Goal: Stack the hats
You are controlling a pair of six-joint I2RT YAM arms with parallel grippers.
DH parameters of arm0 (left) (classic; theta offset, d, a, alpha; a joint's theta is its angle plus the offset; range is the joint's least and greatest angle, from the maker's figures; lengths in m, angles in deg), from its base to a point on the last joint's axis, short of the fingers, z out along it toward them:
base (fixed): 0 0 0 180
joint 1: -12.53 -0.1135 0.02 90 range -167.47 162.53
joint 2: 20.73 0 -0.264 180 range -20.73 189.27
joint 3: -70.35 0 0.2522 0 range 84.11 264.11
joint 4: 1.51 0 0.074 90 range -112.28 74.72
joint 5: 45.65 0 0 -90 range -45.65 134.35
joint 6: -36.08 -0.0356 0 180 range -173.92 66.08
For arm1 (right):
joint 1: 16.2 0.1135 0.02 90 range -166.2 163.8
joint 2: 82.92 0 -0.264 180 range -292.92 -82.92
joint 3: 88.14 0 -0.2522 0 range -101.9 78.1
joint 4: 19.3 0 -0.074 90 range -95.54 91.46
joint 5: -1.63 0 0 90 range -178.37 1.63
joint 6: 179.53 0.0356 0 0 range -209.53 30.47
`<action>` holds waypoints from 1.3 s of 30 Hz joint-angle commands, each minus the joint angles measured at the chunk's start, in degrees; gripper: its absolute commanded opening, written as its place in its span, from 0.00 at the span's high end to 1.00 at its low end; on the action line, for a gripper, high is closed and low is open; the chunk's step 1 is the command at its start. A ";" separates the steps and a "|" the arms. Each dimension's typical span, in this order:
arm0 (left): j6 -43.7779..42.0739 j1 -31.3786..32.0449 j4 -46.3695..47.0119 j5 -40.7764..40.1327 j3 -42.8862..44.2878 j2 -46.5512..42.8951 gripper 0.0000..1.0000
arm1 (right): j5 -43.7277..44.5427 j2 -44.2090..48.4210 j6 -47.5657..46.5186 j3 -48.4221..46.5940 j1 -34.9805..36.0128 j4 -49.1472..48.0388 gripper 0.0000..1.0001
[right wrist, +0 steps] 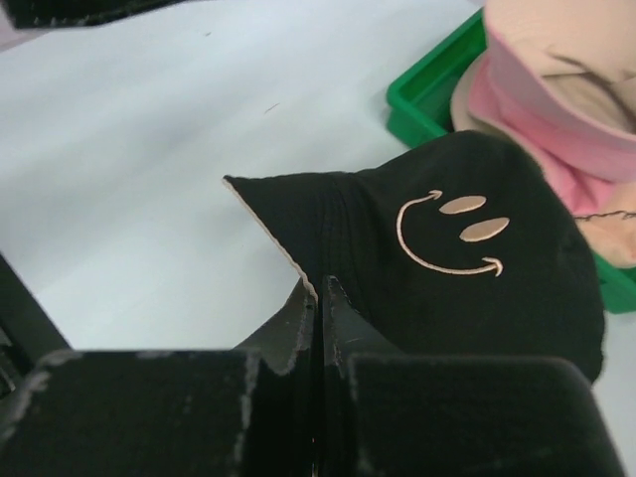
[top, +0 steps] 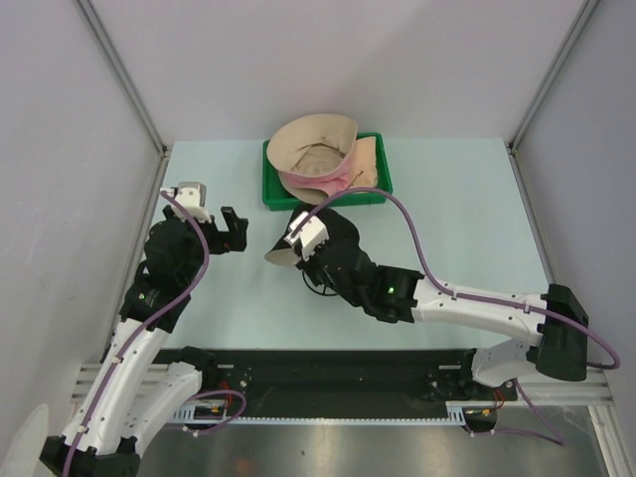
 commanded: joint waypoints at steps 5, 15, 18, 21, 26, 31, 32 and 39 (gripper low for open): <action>1.06 -0.43 1.44 0.79 -0.29 -0.04 0.00 | -5.69 -4.31 8.66 3.05 0.73 -3.25 1.00; 1.14 -0.43 1.44 0.97 -0.29 -0.13 0.00 | -7.37 -6.69 14.37 6.30 0.73 -4.83 1.00; 1.14 -0.43 1.35 0.97 -0.29 -0.04 0.00 | -7.36 -7.13 14.90 7.18 0.82 -5.80 1.00; 1.14 -0.51 1.35 0.97 -0.37 0.05 0.00 | -7.28 -8.54 15.52 7.27 0.73 -5.98 1.00; 1.14 -0.43 1.26 0.88 -0.29 0.14 0.00 | -7.37 -9.86 16.84 7.53 0.91 -5.54 1.00; 1.14 -0.43 1.35 0.97 -0.29 0.31 0.00 | -7.10 -9.68 16.75 7.10 1.44 -4.49 1.00; 1.14 -0.43 1.26 0.97 -0.29 0.31 0.00 | -7.36 -9.59 16.32 6.84 1.52 -4.22 0.97; 1.14 -0.43 1.35 0.88 -0.29 0.40 0.00 | -3.15 -6.70 13.77 4.28 9.06 1.58 0.21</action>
